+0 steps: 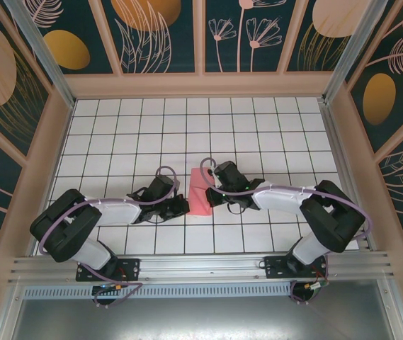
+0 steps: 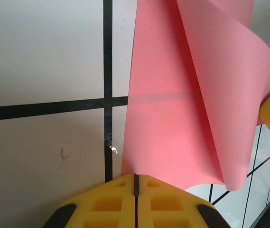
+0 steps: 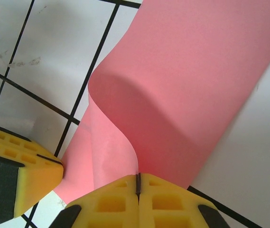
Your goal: Fold a paper plane with a square sheet of paper (pick it up from the middle)
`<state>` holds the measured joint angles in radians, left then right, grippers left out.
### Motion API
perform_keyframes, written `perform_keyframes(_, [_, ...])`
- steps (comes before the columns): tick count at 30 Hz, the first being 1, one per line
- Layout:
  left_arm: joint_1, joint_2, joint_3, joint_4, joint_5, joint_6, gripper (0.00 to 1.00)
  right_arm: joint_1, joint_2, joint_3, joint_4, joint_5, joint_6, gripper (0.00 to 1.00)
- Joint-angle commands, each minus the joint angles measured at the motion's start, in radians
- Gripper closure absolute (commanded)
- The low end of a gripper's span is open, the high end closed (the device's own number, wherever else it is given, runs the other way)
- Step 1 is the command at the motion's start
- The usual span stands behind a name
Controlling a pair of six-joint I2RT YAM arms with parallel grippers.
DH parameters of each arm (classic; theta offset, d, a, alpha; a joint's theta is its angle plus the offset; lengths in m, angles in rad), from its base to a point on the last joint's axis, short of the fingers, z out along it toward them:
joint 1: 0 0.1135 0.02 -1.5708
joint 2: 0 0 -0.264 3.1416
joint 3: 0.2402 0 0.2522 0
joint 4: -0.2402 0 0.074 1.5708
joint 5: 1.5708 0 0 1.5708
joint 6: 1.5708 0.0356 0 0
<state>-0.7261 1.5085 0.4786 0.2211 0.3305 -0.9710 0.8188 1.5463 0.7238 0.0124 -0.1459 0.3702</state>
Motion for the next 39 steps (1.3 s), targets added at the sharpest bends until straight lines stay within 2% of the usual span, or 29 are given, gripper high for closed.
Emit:
perform_keyframes(1, [-0.004, 0.009, -0.013, -0.011, -0.030, 0.013, 0.92, -0.005, 0.019, 0.029, -0.031, 0.006, -0.028, 0.97])
perform_keyframes(4, [-0.005, -0.032, -0.011, -0.004, -0.026, 0.007, 0.87, -0.003, 0.017, 0.020, -0.023, 0.001, -0.012, 0.97])
perform_keyframes(11, [-0.012, -0.128, 0.011, -0.012, -0.009, -0.020, 0.84, -0.004, -0.002, -0.012, 0.001, -0.003, 0.010, 0.97])
perform_keyframes(17, [-0.030, -0.065, 0.039, -0.021, 0.030, -0.021, 0.87, -0.003, -0.004, -0.011, 0.000, 0.002, 0.009, 0.97])
perform_keyframes(24, [-0.069, 0.032, 0.098, -0.085, -0.047, -0.009, 0.90, -0.003, 0.003, -0.007, 0.004, -0.001, 0.012, 0.97])
perform_keyframes(31, [-0.071, 0.046, 0.066, -0.168, -0.135, 0.021, 0.92, -0.003, 0.011, 0.018, -0.012, 0.014, -0.013, 0.97])
perform_keyframes(39, [-0.071, 0.036, 0.038, -0.168, -0.165, 0.029, 0.92, -0.003, 0.043, 0.049, -0.018, -0.003, -0.043, 0.97])
